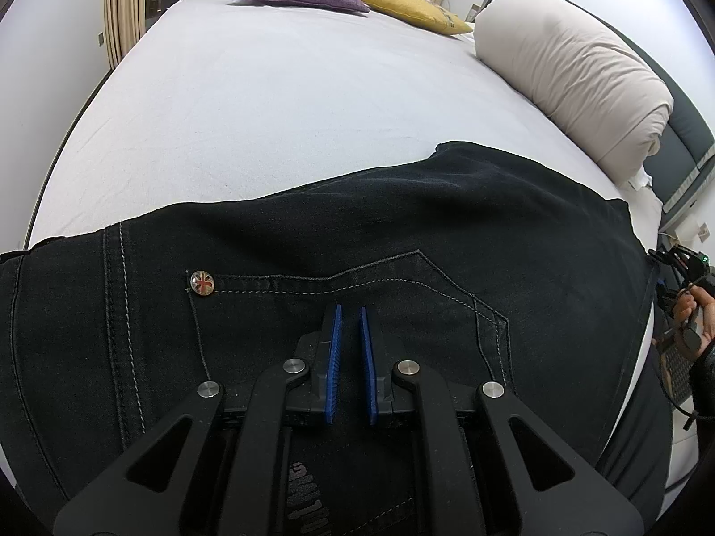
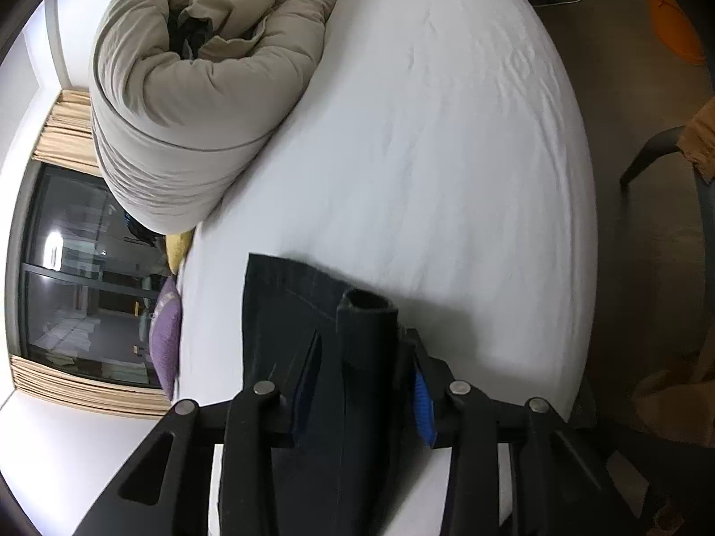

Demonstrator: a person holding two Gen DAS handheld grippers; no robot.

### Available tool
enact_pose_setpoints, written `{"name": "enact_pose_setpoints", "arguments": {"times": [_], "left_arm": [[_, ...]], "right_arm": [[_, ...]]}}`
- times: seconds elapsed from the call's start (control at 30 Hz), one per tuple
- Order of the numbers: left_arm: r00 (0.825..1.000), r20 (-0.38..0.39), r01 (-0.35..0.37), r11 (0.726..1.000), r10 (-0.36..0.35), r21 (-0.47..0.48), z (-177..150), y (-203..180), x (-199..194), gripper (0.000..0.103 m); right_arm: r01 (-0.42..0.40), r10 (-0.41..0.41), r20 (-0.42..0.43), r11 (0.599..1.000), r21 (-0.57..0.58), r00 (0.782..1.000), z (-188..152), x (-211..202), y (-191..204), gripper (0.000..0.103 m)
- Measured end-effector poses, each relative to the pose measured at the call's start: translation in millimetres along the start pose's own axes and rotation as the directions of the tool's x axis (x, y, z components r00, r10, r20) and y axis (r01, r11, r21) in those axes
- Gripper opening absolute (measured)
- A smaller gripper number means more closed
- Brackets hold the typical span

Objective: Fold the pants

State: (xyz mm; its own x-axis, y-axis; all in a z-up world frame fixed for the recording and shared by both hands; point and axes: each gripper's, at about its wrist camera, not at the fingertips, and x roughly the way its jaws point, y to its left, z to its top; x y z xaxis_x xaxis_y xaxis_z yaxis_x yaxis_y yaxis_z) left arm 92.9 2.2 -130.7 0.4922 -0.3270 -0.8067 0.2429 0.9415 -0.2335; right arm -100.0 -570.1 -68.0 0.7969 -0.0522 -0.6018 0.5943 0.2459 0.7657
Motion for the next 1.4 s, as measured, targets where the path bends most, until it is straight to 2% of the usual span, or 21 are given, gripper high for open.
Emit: {"name": "enact_pose_setpoints", "arguments": {"times": [0.07, 0.13, 0.27, 0.33, 0.37, 0.63, 0.9, 1.0, 1.03, 1.1, 1.17, 1.2, 1.23, 1.27, 1.3, 1.33, 1.4], "left_arm": [[1.0, 0.0, 0.0, 1.0, 0.0, 0.0, 0, 0, 0, 0.009], [1.0, 0.0, -0.001, 1.0, 0.001, 0.0, 0, 0, 0, 0.009], [1.0, -0.001, 0.001, 1.0, -0.001, 0.0, 0, 1, 0, 0.009], [1.0, -0.002, 0.002, 1.0, -0.002, -0.002, 0, 1, 1, 0.009], [1.0, -0.002, 0.002, 1.0, -0.002, -0.002, 0, 1, 1, 0.009], [1.0, -0.004, 0.005, 1.0, -0.006, -0.008, 1, 2, 1, 0.009], [1.0, -0.002, 0.021, 0.999, -0.021, -0.034, 3, 7, -1, 0.009], [1.0, -0.001, 0.026, 0.998, -0.026, -0.057, 4, 8, -3, 0.009], [1.0, -0.003, 0.027, 0.997, -0.027, -0.071, 4, 9, -4, 0.009], [1.0, -0.009, 0.027, 0.995, -0.028, -0.092, 6, 9, -5, 0.009], [0.999, -0.019, 0.03, 0.993, -0.033, -0.117, 9, 7, -8, 0.012], [0.999, -0.024, 0.038, 0.991, -0.041, -0.126, 11, 6, -10, 0.015], [0.998, -0.023, 0.055, 0.989, -0.058, -0.136, 12, 4, -12, 0.027], [0.997, -0.014, 0.072, 0.987, -0.075, -0.143, 13, 1, -15, 0.053], [0.995, 0.006, 0.097, 0.983, -0.097, -0.156, 15, -2, -20, 0.07], [0.993, 0.026, 0.114, 0.979, -0.111, -0.167, 16, -5, -25, 0.09], [0.986, 0.053, 0.163, 0.967, -0.155, -0.194, 18, -11, -30, 0.093]], "right_arm": [[-0.022, 0.022, -0.001, 1.0, 0.008, 1.0, 1, 3, -2, 0.039], [-0.043, 0.042, -0.024, 0.999, -0.008, 0.999, -1, 4, 2, 0.028], [-0.052, 0.051, -0.049, 0.999, -0.017, 0.997, -5, 11, 0, 0.023], [-0.066, 0.067, -0.049, 0.998, 0.015, 0.997, -2, 14, -8, 0.013], [-0.065, 0.065, -0.048, 0.998, 0.014, 0.997, -1, 18, -7, 0.012], [-0.075, 0.074, -0.066, 0.997, -0.008, 0.995, 4, 13, -12, 0.008], [0.011, -0.014, -0.023, 0.989, -0.15, 1.0, -2, 1, 17, 0.007], [0.049, -0.052, -0.004, 0.954, -0.295, 0.999, -15, -8, 47, 0.006], [0.057, -0.061, 0.0, 0.927, -0.371, 0.998, -25, -12, 65, 0.006], [0.069, -0.074, 0.012, 0.847, -0.527, 0.997, -52, -17, 99, 0.006], [0.076, -0.084, 0.023, 0.714, -0.696, 0.996, -96, -24, 138, 0.006], [0.074, -0.085, 0.027, 0.622, -0.779, 0.996, -126, -27, 156, 0.006], [0.07, -0.084, 0.029, 0.546, -0.835, 0.996, -152, -29, 167, 0.006], [0.063, -0.082, 0.029, 0.44, -0.896, 0.996, -185, -31, 178, 0.006], [0.06, -0.086, 0.033, 0.342, -0.938, 0.996, -215, -31, 183, 0.006], [0.064, -0.1, 0.044, 0.208, -0.976, 0.994, -253, -27, 185, 0.006], [0.064, -0.147, 0.055, 0.06, -0.996, 0.988, -295, -11, 174, 0.006]]}}
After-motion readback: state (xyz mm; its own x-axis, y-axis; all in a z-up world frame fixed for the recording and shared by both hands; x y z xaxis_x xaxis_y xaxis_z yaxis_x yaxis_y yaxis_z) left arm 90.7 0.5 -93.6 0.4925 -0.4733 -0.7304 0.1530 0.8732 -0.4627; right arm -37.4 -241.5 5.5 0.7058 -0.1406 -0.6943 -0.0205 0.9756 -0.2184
